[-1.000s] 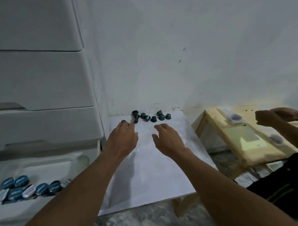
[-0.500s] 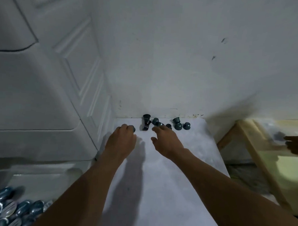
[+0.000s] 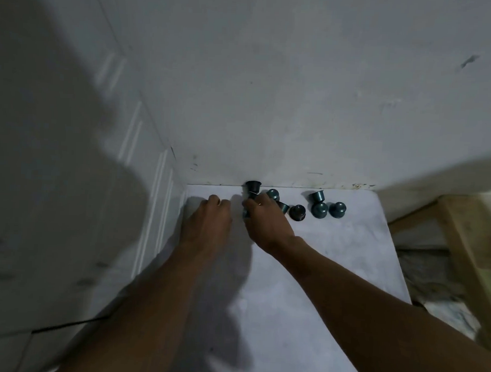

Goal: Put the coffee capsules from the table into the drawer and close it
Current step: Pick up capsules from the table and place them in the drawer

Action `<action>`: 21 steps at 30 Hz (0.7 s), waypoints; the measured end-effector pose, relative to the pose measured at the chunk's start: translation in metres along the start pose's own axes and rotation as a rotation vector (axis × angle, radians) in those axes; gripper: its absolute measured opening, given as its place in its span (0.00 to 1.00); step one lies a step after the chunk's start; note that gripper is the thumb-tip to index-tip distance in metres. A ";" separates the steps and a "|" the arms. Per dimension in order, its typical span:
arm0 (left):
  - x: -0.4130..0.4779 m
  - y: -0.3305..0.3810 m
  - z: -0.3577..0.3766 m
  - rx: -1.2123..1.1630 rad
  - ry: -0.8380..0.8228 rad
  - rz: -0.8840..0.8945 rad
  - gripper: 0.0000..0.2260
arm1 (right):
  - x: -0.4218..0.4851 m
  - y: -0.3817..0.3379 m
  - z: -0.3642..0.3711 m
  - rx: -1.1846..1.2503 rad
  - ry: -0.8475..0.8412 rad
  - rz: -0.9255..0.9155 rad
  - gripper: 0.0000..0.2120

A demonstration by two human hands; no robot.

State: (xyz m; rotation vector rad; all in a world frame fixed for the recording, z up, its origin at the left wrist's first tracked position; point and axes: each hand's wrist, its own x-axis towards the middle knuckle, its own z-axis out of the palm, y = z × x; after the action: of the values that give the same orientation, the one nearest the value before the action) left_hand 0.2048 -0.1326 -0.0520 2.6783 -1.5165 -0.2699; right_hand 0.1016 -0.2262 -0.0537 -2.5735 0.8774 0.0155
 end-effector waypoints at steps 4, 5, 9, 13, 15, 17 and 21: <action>0.009 -0.003 0.012 -0.028 -0.007 -0.006 0.13 | 0.015 0.005 0.010 -0.016 -0.007 -0.024 0.13; 0.010 -0.003 0.015 -0.039 -0.014 -0.008 0.12 | 0.017 0.006 0.013 -0.017 -0.009 -0.032 0.12; 0.012 -0.002 0.023 -0.080 -0.059 -0.028 0.11 | 0.017 0.008 0.015 -0.013 -0.033 -0.055 0.14; 0.009 -0.002 0.022 -0.136 -0.049 -0.053 0.11 | 0.015 0.007 0.013 -0.001 -0.048 -0.041 0.15; 0.002 -0.001 0.019 -0.149 -0.053 -0.047 0.13 | 0.012 0.006 0.012 0.020 -0.056 -0.005 0.15; -0.006 0.000 0.013 -0.144 -0.067 -0.047 0.15 | 0.004 0.005 0.008 0.036 -0.056 0.007 0.15; -0.023 0.009 -0.005 -0.174 -0.021 -0.113 0.13 | -0.016 0.005 -0.010 0.030 -0.033 -0.009 0.13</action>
State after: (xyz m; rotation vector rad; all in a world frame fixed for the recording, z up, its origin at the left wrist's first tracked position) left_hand 0.1864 -0.1178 -0.0434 2.6343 -1.2831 -0.4166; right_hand 0.0850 -0.2243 -0.0444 -2.5423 0.8478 0.0421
